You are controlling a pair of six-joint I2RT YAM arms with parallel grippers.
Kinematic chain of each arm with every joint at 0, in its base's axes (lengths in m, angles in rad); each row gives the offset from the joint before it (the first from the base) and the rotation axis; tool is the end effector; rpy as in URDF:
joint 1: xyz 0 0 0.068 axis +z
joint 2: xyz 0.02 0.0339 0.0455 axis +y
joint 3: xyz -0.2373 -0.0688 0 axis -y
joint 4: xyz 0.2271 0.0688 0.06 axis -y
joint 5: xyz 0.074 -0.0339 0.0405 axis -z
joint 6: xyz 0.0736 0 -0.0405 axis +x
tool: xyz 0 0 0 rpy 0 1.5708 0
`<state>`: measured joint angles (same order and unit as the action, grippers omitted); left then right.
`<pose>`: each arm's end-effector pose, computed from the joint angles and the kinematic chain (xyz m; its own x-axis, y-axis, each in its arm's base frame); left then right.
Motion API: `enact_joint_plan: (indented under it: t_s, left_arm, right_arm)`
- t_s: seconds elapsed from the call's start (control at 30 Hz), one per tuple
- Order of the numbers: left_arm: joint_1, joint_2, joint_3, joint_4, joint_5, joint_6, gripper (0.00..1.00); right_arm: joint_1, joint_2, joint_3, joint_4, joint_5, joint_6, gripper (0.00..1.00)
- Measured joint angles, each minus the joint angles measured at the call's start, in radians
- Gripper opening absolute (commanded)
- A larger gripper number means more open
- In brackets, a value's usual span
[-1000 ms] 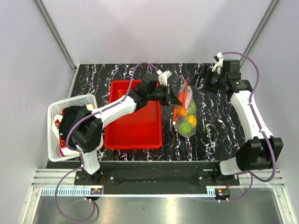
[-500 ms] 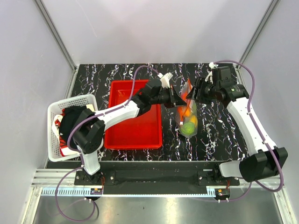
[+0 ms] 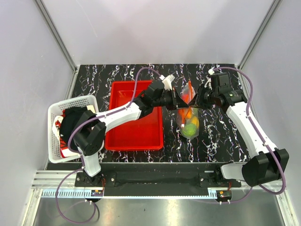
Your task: Open the zip-top bag and remove the fake food
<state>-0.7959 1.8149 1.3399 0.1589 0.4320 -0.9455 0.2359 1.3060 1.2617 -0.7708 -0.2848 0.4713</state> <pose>0.2863 -0.3364 0.2495 -0.8791 -0.1546 -0.4508 0.3664 0.3856 -0.8468 0.2738 0.0871 0.2871 -0.8174 0.2517 -0.5182 -0.0455 0.8685 0.4936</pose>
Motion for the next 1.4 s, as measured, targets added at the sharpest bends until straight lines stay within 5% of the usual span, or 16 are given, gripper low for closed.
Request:
enact_joint_plan:
  t_s: [0.1,0.8,0.83,0.87,1.0,1.07,1.13,1.3,1.4]
  left_arm:
    - [-0.001,0.000,0.000,-0.005,-0.007,0.005,0.00]
    - [0.035,-0.061,0.029,-0.307,-0.216,0.270,0.00]
    - [0.034,-0.061,0.029,-0.319,-0.224,0.282,0.03]
    - [0.032,-0.061,0.029,-0.332,-0.228,0.294,0.19]
    - [0.027,-0.061,0.054,-0.393,-0.231,0.347,0.51]
    - [0.022,-0.061,0.098,-0.431,-0.233,0.377,0.54]
    - [0.011,-0.062,0.148,-0.456,-0.235,0.403,0.50]
    - [-0.053,-0.062,0.285,-0.468,-0.212,0.453,0.17]
    - [-0.085,-0.058,0.331,-0.463,-0.192,0.454,0.09]
  right_arm:
    - [0.000,0.006,0.000,0.004,0.004,0.005,0.00]
    - [0.003,-0.151,0.127,-0.246,0.280,-0.154,0.00]
    - [0.003,-0.146,0.127,-0.254,0.280,-0.160,0.00]
    - [0.003,-0.144,0.127,-0.256,0.274,-0.163,0.00]
    - [0.004,-0.138,0.126,-0.256,0.242,-0.173,0.00]
    - [0.004,-0.132,0.126,-0.254,0.229,-0.177,0.00]
    - [0.004,-0.127,0.125,-0.252,0.212,-0.181,0.00]
    - [0.004,-0.127,0.125,-0.249,0.178,-0.187,0.00]
    - [0.004,-0.127,0.125,-0.247,0.163,-0.187,0.00]
